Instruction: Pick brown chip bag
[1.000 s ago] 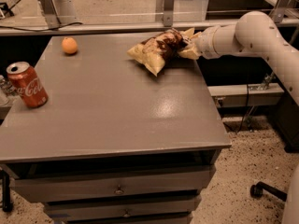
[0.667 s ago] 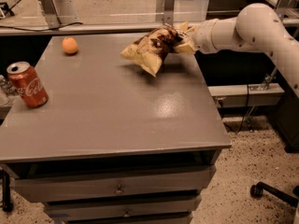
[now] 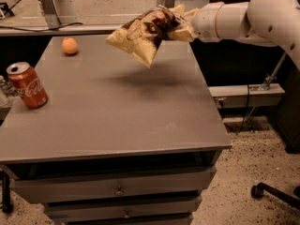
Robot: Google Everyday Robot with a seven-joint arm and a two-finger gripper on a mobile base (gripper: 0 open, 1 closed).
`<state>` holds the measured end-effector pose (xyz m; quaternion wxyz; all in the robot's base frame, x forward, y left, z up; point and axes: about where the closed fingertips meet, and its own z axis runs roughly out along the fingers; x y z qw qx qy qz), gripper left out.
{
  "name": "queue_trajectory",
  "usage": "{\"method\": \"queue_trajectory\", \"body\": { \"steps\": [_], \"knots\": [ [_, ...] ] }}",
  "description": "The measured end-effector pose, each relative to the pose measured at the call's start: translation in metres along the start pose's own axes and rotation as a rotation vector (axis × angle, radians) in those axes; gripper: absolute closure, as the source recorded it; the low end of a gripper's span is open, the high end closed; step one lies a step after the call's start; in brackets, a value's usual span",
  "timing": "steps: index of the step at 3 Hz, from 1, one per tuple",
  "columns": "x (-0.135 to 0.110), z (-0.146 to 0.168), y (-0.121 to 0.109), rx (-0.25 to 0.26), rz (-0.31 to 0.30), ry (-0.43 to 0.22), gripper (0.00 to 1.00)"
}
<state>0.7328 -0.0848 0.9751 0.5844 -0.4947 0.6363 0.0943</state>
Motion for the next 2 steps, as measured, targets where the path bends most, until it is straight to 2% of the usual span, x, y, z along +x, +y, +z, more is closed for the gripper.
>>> {"method": "queue_trajectory", "body": {
  "steps": [1, 2],
  "knots": [
    [-0.0297, -0.0107, 0.0096, 0.006, 0.021, -0.069, 1.00],
    [-0.0331, -0.0105, 0.0113, 0.003, 0.025, -0.078, 1.00]
  ]
}}
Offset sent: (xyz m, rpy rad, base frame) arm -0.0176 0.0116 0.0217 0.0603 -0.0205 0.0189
